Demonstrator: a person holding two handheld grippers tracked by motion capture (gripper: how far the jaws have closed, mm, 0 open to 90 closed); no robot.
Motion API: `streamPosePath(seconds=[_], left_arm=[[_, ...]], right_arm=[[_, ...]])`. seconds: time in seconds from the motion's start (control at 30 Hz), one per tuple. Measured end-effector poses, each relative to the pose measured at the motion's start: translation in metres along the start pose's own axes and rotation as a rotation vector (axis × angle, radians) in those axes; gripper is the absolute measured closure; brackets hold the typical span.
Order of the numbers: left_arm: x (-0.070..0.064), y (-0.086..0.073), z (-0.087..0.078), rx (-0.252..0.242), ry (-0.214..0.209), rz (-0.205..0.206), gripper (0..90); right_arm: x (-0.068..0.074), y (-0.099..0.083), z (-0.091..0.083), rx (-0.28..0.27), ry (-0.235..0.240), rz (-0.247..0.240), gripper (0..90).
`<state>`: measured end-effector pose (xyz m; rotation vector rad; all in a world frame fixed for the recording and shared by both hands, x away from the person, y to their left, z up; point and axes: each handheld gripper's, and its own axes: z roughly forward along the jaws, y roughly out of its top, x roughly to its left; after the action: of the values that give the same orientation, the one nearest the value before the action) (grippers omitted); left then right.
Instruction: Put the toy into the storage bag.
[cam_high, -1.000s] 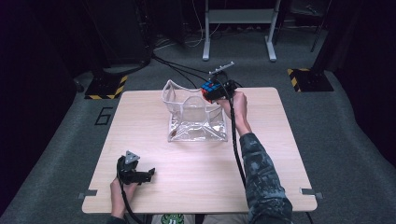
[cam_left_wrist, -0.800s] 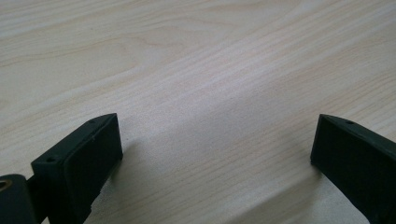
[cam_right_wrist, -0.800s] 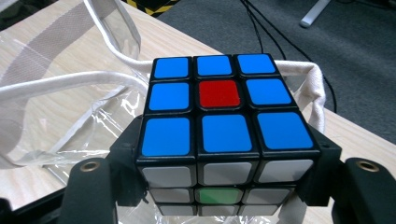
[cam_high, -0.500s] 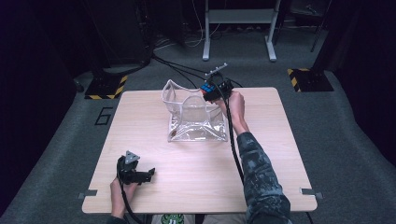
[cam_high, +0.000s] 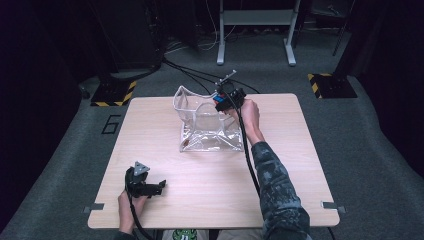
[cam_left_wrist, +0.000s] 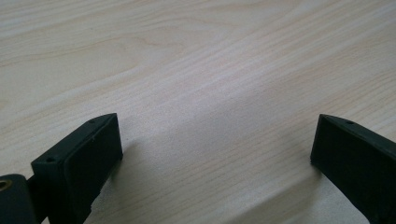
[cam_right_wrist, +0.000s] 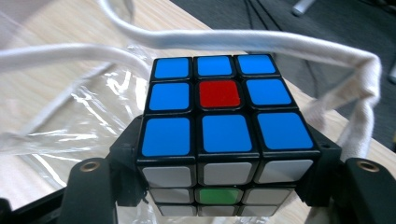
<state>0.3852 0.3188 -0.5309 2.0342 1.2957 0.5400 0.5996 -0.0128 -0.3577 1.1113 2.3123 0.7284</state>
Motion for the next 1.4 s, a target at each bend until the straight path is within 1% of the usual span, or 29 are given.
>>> streamPosePath(seconds=[0.07,0.1,0.23,0.27,0.37,0.63,0.67,0.7,0.73,0.77,0.8,0.87,0.9,0.93,0.97,1.03,1.07,1.1,1.13,1.17,1.2,1.27,1.33,1.4], left_arm=[[0.000,0.000,0.000,0.000,0.000,0.000,1.9],[0.000,0.000,0.000,0.000,0.001,0.001,1.9],[0.000,0.000,0.000,0.000,0.000,0.000,1.9],[0.000,0.000,0.000,0.000,0.000,0.000,1.9],[0.000,0.000,0.000,0.000,0.001,0.001,1.9],[0.000,0.000,0.000,-0.001,0.000,0.001,1.9],[0.000,0.000,0.000,0.000,0.001,0.001,1.9],[0.000,0.000,0.000,0.000,0.001,0.001,1.9],[0.000,0.000,0.000,0.000,0.001,0.001,1.9],[0.000,0.000,0.000,0.001,0.001,0.001,1.9],[0.000,0.000,0.000,-0.001,0.000,0.000,1.9],[0.000,0.000,0.000,0.000,-0.003,0.002,1.9],[0.000,0.000,0.000,0.000,-0.003,0.002,1.9],[0.000,0.000,0.000,-0.001,-0.002,0.001,1.9],[0.000,0.000,0.000,-0.001,-0.002,0.001,1.9],[0.000,0.000,0.000,-0.001,-0.003,0.002,2.0],[0.000,0.000,0.000,-0.001,-0.002,0.001,1.9],[0.000,0.000,0.000,-0.001,-0.002,0.001,1.9],[0.000,0.000,0.000,-0.001,-0.002,0.001,1.9],[0.000,0.000,0.000,-0.001,-0.003,-0.001,1.9],[0.000,0.000,0.000,-0.001,-0.001,0.001,1.9],[0.000,0.000,0.000,-0.004,-0.001,-0.003,1.9],[0.000,0.000,0.000,-0.003,0.000,-0.002,1.9],[0.000,0.000,0.000,-0.003,0.001,0.001,1.9]], right_arm=[[-0.002,0.001,0.001,-0.011,0.003,-0.013,32.6],[-0.002,0.001,0.001,-0.011,0.002,-0.007,32.6],[-0.001,0.001,0.001,-0.010,0.004,-0.019,32.6],[0.000,0.001,0.001,-0.002,0.007,-0.009,32.6],[-0.001,0.001,0.001,-0.007,0.010,-0.017,32.6],[-0.001,0.001,0.001,-0.003,0.018,-0.019,32.4],[-0.001,0.001,0.000,-0.002,0.020,-0.007,32.0],[-0.002,0.001,0.000,-0.006,0.024,-0.004,30.0],[-0.004,0.000,-0.001,-0.023,0.031,-0.003,25.8],[-0.004,0.000,-0.003,-0.016,0.036,0.021,22.5],[-0.005,0.000,-0.005,-0.034,0.042,0.024,19.6],[-0.008,-0.001,-0.008,-0.064,0.076,0.008,14.2],[-0.008,-0.001,-0.008,-0.064,0.076,0.008,14.2],[-0.007,-0.001,-0.013,-0.076,0.093,0.004,10.7],[-0.007,-0.001,-0.015,-0.079,0.097,0.001,8.9],[-0.006,-0.002,-0.020,-0.089,0.114,0.007,7.0],[-0.006,-0.002,-0.022,-0.090,0.119,0.000,5.6],[-0.005,-0.002,-0.024,-0.092,0.124,0.019,5.0],[-0.006,-0.003,-0.026,-0.099,0.134,0.012,4.5],[-0.006,-0.004,-0.029,-0.096,0.143,0.018,3.6],[-0.007,-0.005,-0.031,-0.103,0.148,0.021,3.4],[-0.007,-0.008,-0.036,-0.118,0.152,0.018,2.5],[-0.005,-0.012,-0.041,-0.123,0.160,0.027,1.7],[-0.005,-0.016,-0.046,-0.123,0.157,0.016,0.1]])
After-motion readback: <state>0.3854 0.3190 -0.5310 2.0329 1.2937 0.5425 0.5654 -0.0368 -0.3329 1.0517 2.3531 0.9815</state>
